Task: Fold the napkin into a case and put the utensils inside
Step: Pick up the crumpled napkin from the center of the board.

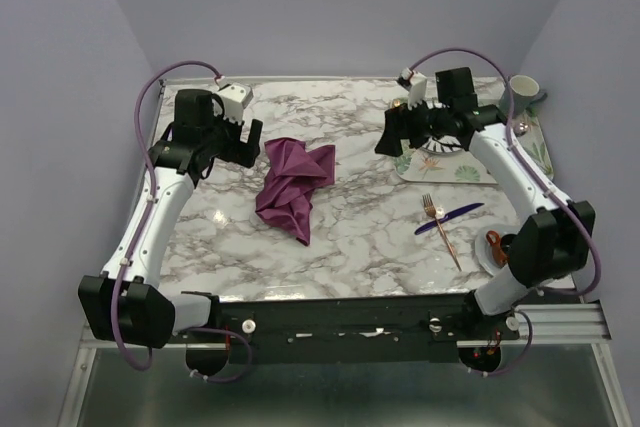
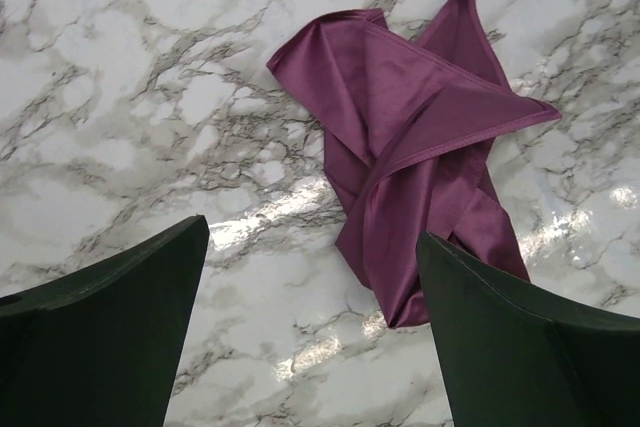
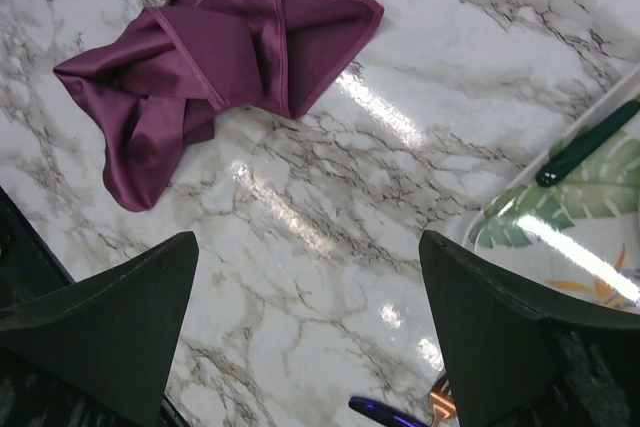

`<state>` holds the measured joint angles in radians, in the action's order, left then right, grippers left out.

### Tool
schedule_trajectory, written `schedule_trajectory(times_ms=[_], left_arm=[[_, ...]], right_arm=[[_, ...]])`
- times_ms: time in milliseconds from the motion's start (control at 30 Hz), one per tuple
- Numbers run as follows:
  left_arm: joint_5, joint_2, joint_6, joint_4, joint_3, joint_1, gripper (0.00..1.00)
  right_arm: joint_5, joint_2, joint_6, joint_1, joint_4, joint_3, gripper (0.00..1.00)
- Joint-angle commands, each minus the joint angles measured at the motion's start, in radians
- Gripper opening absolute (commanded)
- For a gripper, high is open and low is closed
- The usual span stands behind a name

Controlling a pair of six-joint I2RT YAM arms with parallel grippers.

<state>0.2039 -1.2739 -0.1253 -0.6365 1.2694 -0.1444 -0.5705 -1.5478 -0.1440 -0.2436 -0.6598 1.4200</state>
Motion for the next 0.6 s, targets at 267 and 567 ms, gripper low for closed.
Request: schedule_trajectory(times_ms=[267,567], left_arm=[[0.160,-0.021,-0.082,0.150,-0.087,-0.006,0.99],[0.163,-0.053,-0.102,0.153,-0.102,-0.003,0.99]], right_arm=[[0.030,-0.506,0.187,-0.143,0.043,0.518,0.89],[-0.002,-0.782,0.152,-0.166,0.037,0.750,0.84]])
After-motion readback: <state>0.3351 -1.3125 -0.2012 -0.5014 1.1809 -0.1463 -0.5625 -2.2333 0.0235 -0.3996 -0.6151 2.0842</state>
